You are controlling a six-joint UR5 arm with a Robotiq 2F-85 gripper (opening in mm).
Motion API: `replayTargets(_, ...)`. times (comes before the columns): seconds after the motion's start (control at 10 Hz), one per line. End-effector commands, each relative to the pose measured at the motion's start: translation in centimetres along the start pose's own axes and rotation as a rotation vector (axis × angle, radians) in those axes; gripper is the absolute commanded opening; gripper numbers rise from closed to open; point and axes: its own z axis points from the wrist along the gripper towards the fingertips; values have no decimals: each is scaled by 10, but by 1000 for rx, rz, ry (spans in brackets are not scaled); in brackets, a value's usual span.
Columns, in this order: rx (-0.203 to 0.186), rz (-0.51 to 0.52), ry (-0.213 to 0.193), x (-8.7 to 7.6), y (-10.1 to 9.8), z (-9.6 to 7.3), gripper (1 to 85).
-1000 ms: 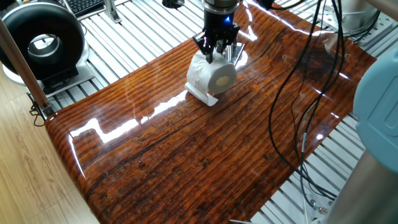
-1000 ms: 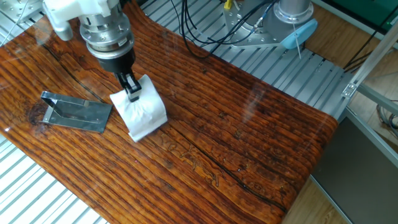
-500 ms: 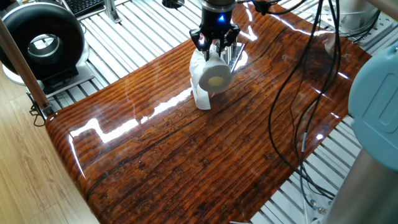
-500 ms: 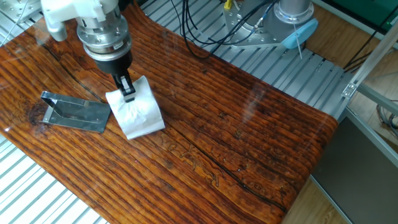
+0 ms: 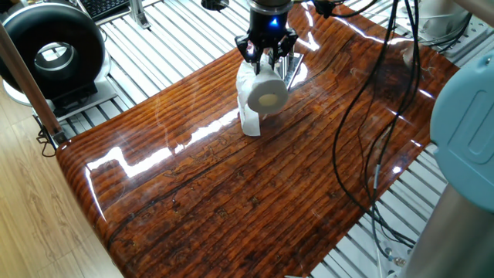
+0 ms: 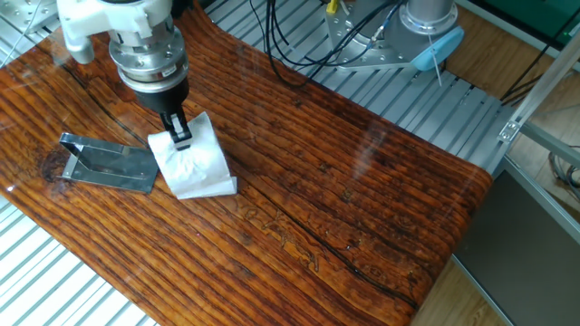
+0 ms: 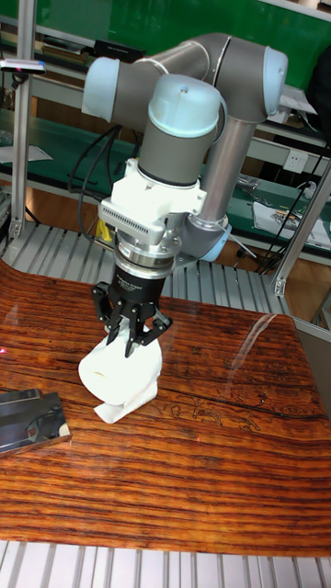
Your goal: Put the toilet paper on its holder
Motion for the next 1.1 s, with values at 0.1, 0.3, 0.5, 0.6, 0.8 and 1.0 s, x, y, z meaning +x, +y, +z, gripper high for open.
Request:
replayTargets(0.1, -33, 129, -16, -6, 7, -2, 10)
replayTargets(0.3, -60, 183, -44, -12, 11, -1, 10)
replayTargets(0.5, -113, 187, -22, -8, 24, -1, 10)
replayTargets(0.6, -101, 186, -34, -11, 21, -1, 10)
replayTargets(0.8, -100, 185, -39, -12, 20, -1, 10)
replayTargets(1.0, -115, 187, -39, -12, 24, -2, 10)
